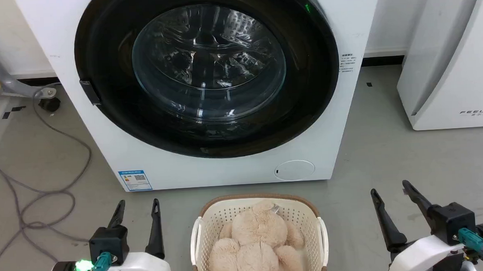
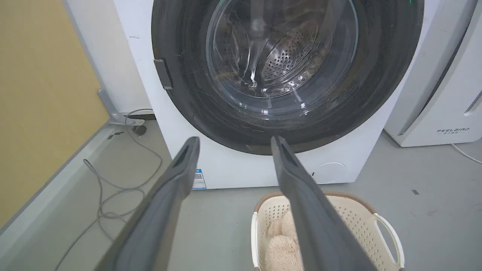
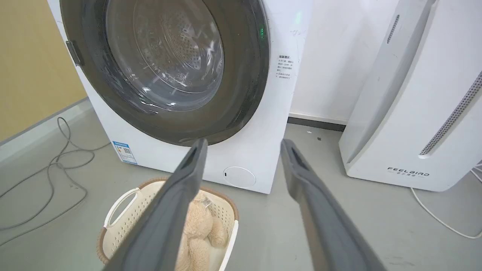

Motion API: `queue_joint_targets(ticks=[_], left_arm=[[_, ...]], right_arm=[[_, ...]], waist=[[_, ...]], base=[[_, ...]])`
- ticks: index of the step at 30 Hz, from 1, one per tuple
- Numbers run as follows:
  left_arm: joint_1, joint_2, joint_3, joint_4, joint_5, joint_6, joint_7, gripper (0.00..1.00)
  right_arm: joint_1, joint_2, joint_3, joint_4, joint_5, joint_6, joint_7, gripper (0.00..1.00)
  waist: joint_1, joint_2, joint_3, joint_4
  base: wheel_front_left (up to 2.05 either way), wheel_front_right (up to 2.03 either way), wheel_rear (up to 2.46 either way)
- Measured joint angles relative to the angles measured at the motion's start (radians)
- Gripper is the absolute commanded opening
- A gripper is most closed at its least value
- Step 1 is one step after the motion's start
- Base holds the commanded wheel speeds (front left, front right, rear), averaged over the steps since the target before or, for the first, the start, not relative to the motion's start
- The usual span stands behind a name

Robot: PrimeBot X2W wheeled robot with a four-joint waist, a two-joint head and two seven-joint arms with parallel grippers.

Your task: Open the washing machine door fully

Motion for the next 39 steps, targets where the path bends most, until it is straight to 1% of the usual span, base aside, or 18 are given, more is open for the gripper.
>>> queue_joint_targets(ticks=[5, 6, 7, 15, 25, 31, 39], left_arm=[[0.000, 0.000, -0.010, 0.003, -0.005, 0.000, -0.009, 1.00], [0.000, 0.000, -0.012, 0.004, -0.008, 0.001, -0.010, 1.00], [0.000, 0.000, -0.012, 0.005, -0.008, 0.001, -0.010, 1.00], [-0.001, 0.000, -0.023, 0.017, -0.020, 0.004, -0.028, 1.00], [-0.016, 0.000, -0.043, 0.027, -0.037, 0.010, -0.050, 1.00], [-0.021, 0.000, -0.050, 0.032, -0.046, 0.013, -0.062, 1.00], [-0.042, 0.000, -0.060, 0.036, -0.059, 0.022, -0.081, 1.00]], right_arm=[[0.000, 0.000, -0.002, 0.001, 0.011, 0.000, -0.006, 1.00], [0.000, 0.000, -0.002, 0.002, 0.014, 0.000, -0.008, 0.39], [0.001, 0.000, -0.003, 0.002, 0.017, 0.000, -0.009, 0.00], [0.001, 0.000, -0.007, 0.004, 0.041, 0.000, -0.021, 0.00], [0.000, 0.000, -0.002, 0.021, 0.224, 0.000, -0.051, 0.00], [-0.007, 0.000, -0.011, 0.029, 0.370, 0.000, -0.063, 0.00], [-0.068, 0.000, -0.034, 0.056, 0.532, 0.000, -0.081, 0.00]], waist=[[0.0000, 0.0000, 0.000, -0.001], [0.0000, 0.0000, 0.000, -0.001], [0.0000, 0.0000, 0.001, -0.001], [0.0000, 0.0000, 0.004, -0.002], [0.0000, 0.0000, 0.011, -0.004], [0.0000, 0.0000, 0.021, -0.008], [0.0000, 0.0000, 0.040, -0.011]], base=[[0.00, 0.00, 0.00], [0.00, 0.00, 0.00], [0.00, 0.00, 0.00], [0.00, 0.00, 0.00], [0.00, 0.00, 0.00], [0.00, 0.00, 0.00], [0.00, 0.00, 0.00]])
